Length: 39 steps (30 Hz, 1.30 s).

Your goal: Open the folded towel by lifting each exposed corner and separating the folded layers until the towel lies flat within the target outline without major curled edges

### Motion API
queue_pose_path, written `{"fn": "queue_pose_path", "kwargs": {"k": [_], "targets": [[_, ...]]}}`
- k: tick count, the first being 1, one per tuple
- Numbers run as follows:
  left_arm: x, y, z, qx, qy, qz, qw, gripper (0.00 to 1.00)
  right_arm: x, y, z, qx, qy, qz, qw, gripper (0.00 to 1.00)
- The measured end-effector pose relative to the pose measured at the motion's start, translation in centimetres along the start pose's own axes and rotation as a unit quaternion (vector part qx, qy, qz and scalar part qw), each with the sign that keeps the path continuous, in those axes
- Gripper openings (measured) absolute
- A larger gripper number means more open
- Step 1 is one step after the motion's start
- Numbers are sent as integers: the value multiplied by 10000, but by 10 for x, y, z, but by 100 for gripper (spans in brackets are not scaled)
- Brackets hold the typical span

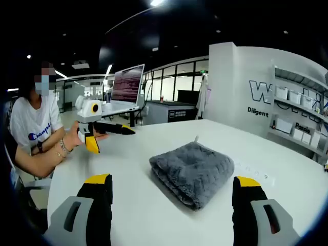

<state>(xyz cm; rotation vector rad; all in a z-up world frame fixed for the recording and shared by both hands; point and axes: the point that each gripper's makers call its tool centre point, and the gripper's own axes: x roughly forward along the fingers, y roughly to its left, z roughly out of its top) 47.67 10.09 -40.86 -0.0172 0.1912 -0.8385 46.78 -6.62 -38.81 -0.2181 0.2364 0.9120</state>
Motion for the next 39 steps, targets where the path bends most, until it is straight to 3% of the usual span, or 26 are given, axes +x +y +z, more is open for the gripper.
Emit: {"fn": "queue_pose_path", "kwargs": {"k": [10,24,39], "targets": [[-1,-2,0,-4,-2,-65,10000,99,10,-7,15,-152,19,-58,9999,100],[-1,0,-1,12,22,-22,10000,99,5,-25,-10,270,-68,-168,9995,100],[0,0,-1,19,36,-3,10000,99,3,-16,-5,236,-129,-89,9996,100]]}}
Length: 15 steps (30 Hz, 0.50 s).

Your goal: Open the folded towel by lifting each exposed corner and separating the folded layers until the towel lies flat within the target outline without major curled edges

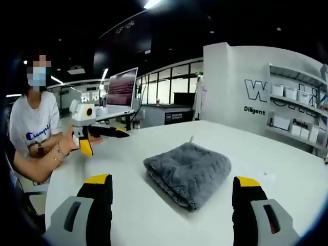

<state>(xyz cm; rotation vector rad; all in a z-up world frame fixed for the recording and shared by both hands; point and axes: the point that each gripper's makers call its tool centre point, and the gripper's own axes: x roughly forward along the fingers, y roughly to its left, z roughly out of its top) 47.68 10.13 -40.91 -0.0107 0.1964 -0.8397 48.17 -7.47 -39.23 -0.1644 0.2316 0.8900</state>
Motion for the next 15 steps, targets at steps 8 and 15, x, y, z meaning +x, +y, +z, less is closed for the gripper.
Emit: {"fn": "queue_pose_path", "kwargs": {"k": [8,15], "targets": [[-3,4,3,-50,-65,74,9999,99,0,2,4,-61,7,-6,10000,100],[-4,5,6,-62,-124,60,9999,99,2,3,8,-114,42,-38,9999,100]]}}
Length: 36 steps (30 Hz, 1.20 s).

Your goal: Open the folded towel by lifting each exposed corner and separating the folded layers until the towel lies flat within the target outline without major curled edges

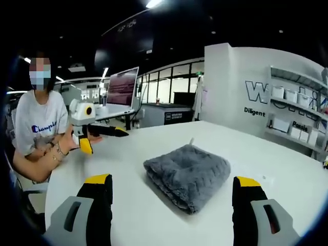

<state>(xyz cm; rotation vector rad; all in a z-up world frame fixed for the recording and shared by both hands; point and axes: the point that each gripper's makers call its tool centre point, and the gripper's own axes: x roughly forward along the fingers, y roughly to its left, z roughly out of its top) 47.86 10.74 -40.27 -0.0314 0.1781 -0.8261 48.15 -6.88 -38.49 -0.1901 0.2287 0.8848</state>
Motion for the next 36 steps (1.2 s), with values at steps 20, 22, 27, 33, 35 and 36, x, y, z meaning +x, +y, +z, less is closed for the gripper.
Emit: {"fn": "queue_pose_path", "kwargs": {"k": [20,22,27,33,35,36], "targets": [[-1,-1,0,-10,-41,11,10000,99,47,22,13,-860,320,311,9953,74],[-1,-1,0,-13,-43,13,10000,99,53,24,13,-923,324,373,9945,69],[-1,-1,0,-24,-51,12,10000,99,68,30,9,-1086,386,454,9923,52],[-1,-1,0,-35,-51,6,10000,99,94,37,4,-1492,459,503,9865,39],[0,0,-1,-53,-31,6,10000,99,104,40,0,-1576,517,523,9848,37],[0,1,-1,-53,-19,19,10000,99,107,41,-2,-1609,562,545,9839,36]]}}
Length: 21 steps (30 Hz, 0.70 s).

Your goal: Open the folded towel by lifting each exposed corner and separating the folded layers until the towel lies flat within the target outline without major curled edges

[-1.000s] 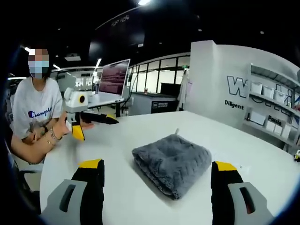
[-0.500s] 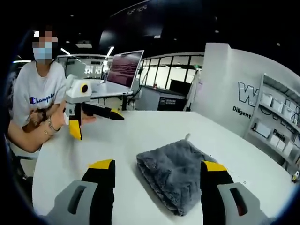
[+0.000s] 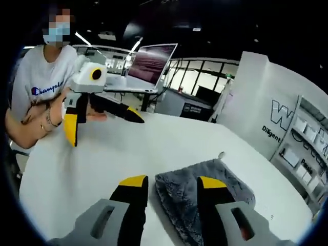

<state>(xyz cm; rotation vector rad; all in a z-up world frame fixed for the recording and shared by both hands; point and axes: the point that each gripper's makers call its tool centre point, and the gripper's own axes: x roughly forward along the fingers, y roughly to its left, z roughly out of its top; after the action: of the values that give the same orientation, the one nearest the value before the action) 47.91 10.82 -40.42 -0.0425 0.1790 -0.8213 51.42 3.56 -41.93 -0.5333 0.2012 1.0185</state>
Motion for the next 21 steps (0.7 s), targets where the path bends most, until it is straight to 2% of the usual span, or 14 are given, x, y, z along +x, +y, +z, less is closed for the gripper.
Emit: {"fn": "queue_pose_path", "kwargs": {"k": [4,7,9,12,14,15,17,21], "targets": [[0,-1,0,11,-8,-8,10000,99,18,7,-11,-314,311,53,9990,34],[0,1,0,-3,2,14,10000,99,27,11,-12,-518,322,25,9981,30],[0,0,1,-6,-20,-1,10000,99,32,12,-17,-764,445,-30,9961,26],[1,0,0,-20,13,-15,10000,99,38,8,-28,-878,705,-89,9936,14],[1,1,-1,1,47,10,10000,99,38,6,-28,-815,638,-81,9946,8],[1,1,0,-6,39,9,10000,99,37,5,-26,-649,521,-61,9965,4],[0,1,1,-31,13,-5,10000,99,35,0,-24,-536,482,-88,9974,3],[0,0,-1,-38,31,9,10000,99,25,-8,-14,-203,133,-225,9995,2]]}}
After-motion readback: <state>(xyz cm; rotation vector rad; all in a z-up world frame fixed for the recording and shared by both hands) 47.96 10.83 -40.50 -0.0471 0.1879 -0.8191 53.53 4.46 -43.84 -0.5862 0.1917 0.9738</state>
